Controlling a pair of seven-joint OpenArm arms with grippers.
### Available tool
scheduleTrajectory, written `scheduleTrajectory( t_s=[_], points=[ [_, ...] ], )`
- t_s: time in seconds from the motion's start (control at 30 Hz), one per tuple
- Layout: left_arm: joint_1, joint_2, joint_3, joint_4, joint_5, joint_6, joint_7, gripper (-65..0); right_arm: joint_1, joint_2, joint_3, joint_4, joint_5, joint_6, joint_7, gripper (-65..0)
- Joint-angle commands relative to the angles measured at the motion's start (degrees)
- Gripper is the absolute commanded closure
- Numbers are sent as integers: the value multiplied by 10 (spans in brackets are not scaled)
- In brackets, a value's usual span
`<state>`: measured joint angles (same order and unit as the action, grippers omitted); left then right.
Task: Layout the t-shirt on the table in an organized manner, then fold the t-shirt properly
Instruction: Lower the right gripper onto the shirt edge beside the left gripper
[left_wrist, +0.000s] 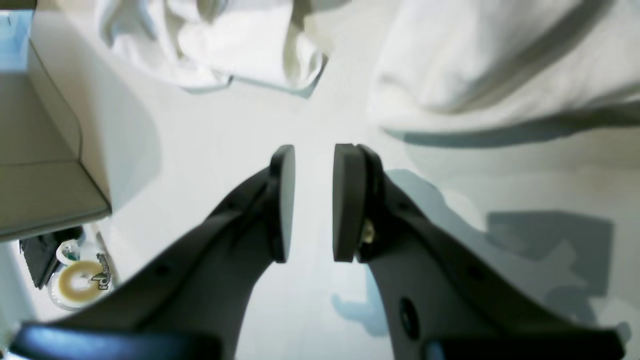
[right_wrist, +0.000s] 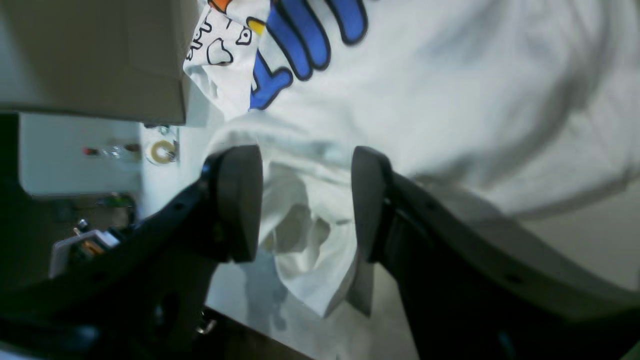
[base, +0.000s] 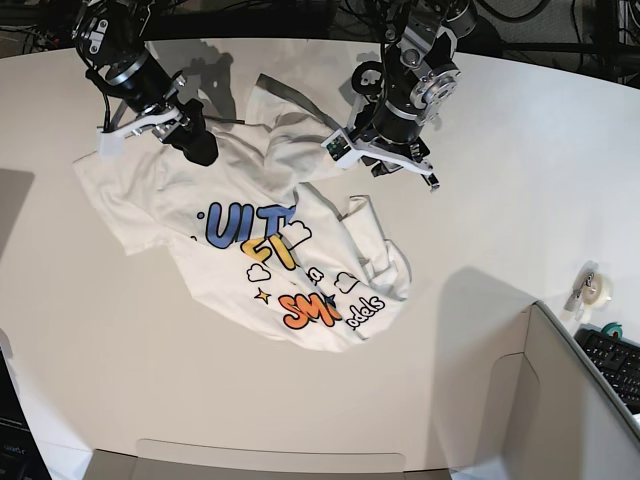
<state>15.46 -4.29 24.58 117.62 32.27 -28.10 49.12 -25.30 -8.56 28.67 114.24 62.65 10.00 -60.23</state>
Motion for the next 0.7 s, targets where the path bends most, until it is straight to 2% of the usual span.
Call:
scheduleTrajectory(
  t_s=[0.0,0.1,0.2,0.37,0.43,0.67],
  points=[
    [2,0,-1,9,3,4,-6,-134,-14,-4,17,10,15,4,4,-290],
    [11,0,-2,9,3,4,-6,-134,-28,-4,65,9,24,4,4,-290],
    [15,0,1,8,3,4,-6,-134,-37,-4,87,8,52,0,9,-281],
    [21,-1,-2,8,3,4,-6,-134,-36,-4,98,8,78,-83,55,-190],
    [21,-1,-2,8,3,4,-6,-134,-25,-4,97,4,77,-104,58,-169],
    [22,-1,-1,8,3,4,-3,-134,-16,-4,95,-36,57,-110,61,-171]
  ],
)
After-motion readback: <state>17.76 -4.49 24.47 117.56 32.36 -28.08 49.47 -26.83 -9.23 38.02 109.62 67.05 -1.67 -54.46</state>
